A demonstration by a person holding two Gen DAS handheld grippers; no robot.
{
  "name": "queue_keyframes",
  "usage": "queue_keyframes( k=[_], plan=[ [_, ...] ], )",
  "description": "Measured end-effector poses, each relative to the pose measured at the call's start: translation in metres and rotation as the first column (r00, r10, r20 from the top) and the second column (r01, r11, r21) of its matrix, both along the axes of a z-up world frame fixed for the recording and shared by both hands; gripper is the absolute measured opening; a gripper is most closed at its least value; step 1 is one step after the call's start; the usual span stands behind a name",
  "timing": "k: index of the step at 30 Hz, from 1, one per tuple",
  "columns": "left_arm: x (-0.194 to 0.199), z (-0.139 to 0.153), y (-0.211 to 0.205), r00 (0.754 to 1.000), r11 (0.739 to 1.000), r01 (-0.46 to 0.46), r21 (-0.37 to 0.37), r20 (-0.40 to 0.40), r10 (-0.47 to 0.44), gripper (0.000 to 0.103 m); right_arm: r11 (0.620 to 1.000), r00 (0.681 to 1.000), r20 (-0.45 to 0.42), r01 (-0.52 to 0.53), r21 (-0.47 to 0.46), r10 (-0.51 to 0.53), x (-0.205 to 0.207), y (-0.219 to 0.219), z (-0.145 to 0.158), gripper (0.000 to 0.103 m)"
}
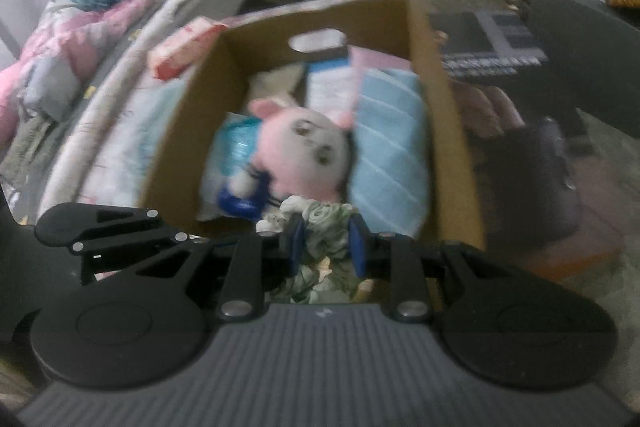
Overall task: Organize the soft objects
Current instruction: 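Lower the scrunchie into the box and open the right gripper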
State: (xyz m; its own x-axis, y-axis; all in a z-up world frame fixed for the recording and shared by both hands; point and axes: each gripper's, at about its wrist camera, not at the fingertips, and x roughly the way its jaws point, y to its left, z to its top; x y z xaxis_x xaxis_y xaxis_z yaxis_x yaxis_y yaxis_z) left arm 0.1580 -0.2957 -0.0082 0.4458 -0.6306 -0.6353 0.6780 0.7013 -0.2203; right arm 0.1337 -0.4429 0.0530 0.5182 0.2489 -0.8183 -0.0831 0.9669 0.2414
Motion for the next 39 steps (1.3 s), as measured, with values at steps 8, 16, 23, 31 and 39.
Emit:
queue_keyframes(
  k=[8,16,23,31,39],
  plan=[
    [0.005,-0.017,0.001,0.998,1.0,-0.017,0.025,-0.052,0.019,0.028,0.991,0.998,-0.063,-0.022,-0.13,0.014,0.017,-0.019,-0.035,0.024],
    [-0.004,-0.007,0.019,0.997,0.998,-0.068,0.014,-0.039,0.069,0.04,0.975,0.997,-0.063,-0.066,-0.212,0.054,0.022,-0.002,-0.034,0.035],
    [-0.019,0.003,0.039,0.995,0.995,-0.101,0.003,-0.004,0.101,0.048,0.981,1.0,0.02,-0.014,-0.195,0.018,-0.001,0.002,-0.012,0.052],
    [-0.045,0.022,0.085,0.984,0.985,-0.172,-0.014,0.042,0.173,0.066,0.994,0.972,0.22,0.101,-0.05,-0.088,-0.069,0.013,0.028,0.082],
    [-0.084,0.038,0.16,0.938,0.942,-0.335,-0.021,0.083,0.335,0.098,0.981,0.911,0.367,0.162,0.105,-0.19,-0.139,0.056,0.03,0.102]
  ],
)
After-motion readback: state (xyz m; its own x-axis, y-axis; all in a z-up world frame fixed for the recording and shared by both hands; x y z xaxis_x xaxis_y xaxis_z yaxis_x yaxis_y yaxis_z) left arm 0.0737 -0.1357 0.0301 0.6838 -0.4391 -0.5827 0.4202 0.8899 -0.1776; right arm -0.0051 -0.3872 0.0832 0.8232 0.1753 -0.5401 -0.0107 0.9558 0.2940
